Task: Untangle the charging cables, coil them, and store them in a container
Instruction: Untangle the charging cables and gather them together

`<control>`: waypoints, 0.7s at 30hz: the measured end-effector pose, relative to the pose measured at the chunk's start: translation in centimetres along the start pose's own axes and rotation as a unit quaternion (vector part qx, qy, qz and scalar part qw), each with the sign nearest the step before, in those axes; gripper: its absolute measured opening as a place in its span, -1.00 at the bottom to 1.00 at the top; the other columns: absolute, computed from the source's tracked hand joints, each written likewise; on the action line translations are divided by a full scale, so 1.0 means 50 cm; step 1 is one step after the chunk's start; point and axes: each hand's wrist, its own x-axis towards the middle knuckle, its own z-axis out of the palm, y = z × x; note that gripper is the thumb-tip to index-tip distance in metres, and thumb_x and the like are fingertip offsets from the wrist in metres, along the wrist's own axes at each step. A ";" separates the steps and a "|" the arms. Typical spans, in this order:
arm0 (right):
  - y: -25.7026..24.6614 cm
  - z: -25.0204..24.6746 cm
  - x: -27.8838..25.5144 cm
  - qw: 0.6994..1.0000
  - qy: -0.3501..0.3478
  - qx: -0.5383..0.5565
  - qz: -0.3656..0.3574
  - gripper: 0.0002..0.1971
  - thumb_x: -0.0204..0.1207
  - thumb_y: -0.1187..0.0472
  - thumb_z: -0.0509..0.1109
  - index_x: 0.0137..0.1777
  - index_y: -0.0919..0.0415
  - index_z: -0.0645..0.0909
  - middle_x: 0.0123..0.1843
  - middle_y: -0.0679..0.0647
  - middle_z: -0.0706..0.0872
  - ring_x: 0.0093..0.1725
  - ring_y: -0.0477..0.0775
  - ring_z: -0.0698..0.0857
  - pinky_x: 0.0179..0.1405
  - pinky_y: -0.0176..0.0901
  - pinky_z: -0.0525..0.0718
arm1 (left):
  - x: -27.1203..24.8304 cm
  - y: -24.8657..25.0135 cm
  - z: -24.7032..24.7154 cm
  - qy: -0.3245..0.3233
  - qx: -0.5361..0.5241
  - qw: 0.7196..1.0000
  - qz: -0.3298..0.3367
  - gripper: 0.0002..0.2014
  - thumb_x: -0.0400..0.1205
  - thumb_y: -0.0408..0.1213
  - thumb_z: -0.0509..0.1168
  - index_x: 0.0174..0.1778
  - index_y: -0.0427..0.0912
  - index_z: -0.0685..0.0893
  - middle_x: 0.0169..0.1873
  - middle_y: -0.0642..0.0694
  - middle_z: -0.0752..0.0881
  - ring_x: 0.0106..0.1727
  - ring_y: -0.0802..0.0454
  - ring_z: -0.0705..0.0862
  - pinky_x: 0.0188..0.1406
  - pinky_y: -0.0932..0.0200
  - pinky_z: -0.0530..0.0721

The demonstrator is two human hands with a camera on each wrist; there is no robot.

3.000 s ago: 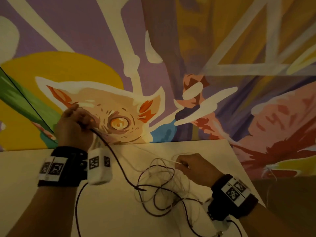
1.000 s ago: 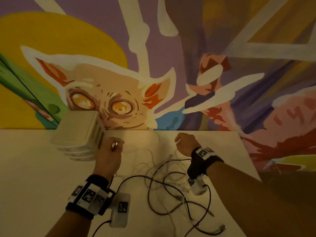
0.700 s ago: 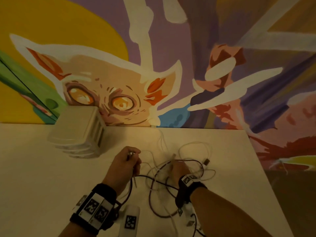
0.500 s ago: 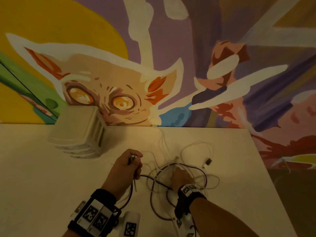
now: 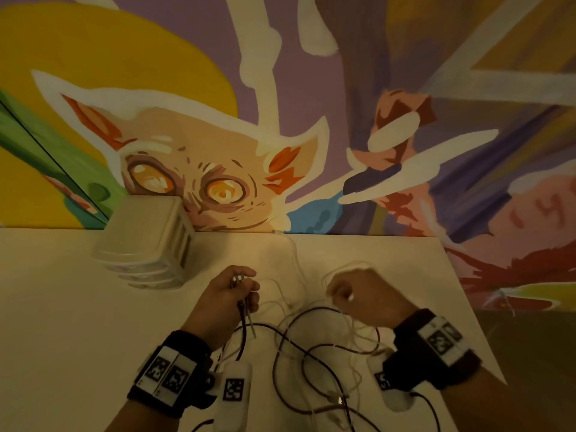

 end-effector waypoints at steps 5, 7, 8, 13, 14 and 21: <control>-0.102 -0.058 -0.057 0.935 0.289 0.191 -0.075 -0.87 0.50 0.36 0.46 -0.01 0.16 0.72 -0.25 -0.03 0.83 -0.30 -0.19 0.81 -0.26 -0.43 0.69 | -0.008 0.038 0.056 -0.017 -0.156 0.987 0.018 -0.79 0.74 -0.45 0.08 0.16 -0.30 0.60 -0.24 -0.29 0.69 -0.18 -0.20 0.80 -0.22 0.03 0.79; -0.134 -0.029 -0.067 0.934 0.277 0.210 -0.087 -0.86 0.49 0.37 0.47 -0.03 0.14 0.74 -0.27 -0.05 0.83 -0.31 -0.16 0.80 -0.24 -0.42 0.70 | -0.015 0.050 0.085 -0.027 -0.221 0.975 0.024 -0.77 0.72 -0.44 0.10 0.20 -0.33 0.60 -0.14 -0.33 0.73 -0.04 -0.28 0.81 -0.14 -0.03 0.80; -0.144 -0.009 -0.070 0.937 0.263 0.209 -0.094 -0.85 0.49 0.37 0.47 -0.04 0.12 0.75 -0.27 -0.07 0.82 -0.31 -0.17 0.80 -0.22 -0.42 0.69 | -0.020 0.054 0.098 -0.031 -0.246 0.968 0.029 -0.77 0.70 -0.43 0.11 0.20 -0.34 0.61 -0.07 -0.36 0.74 0.00 -0.29 0.80 -0.11 -0.04 0.80; -0.159 0.068 -0.083 0.955 0.219 0.156 -0.127 -0.82 0.51 0.36 0.42 -0.02 0.09 0.75 -0.25 -0.26 0.74 -0.22 -0.35 0.72 -0.19 -0.59 0.56 | -0.034 0.060 0.130 -0.032 -0.287 0.957 0.036 -0.75 0.71 -0.44 0.11 0.25 -0.35 0.58 0.10 -0.39 0.73 0.07 -0.24 0.80 0.00 -0.03 0.80; -0.157 0.071 -0.088 0.954 0.215 0.162 -0.129 -0.82 0.52 0.37 0.41 -0.01 0.10 0.75 -0.24 -0.25 0.75 -0.21 -0.35 0.72 -0.18 -0.59 0.56 | -0.035 0.059 0.129 -0.035 -0.294 0.955 0.032 -0.73 0.71 -0.44 0.10 0.29 -0.35 0.57 0.07 -0.38 0.74 0.04 -0.22 0.81 -0.03 -0.02 0.80; -0.104 0.061 -0.111 0.969 0.129 0.187 -0.102 -0.94 0.57 0.13 0.40 -0.13 0.00 0.68 -0.35 -0.05 0.75 -0.31 -0.13 0.72 -0.23 -0.39 0.63 | -0.036 0.083 0.106 -0.038 -0.297 0.953 0.049 -0.76 0.71 -0.50 0.06 0.06 -0.29 0.65 -0.28 -0.16 0.59 -0.38 0.04 0.65 -0.31 0.14 0.74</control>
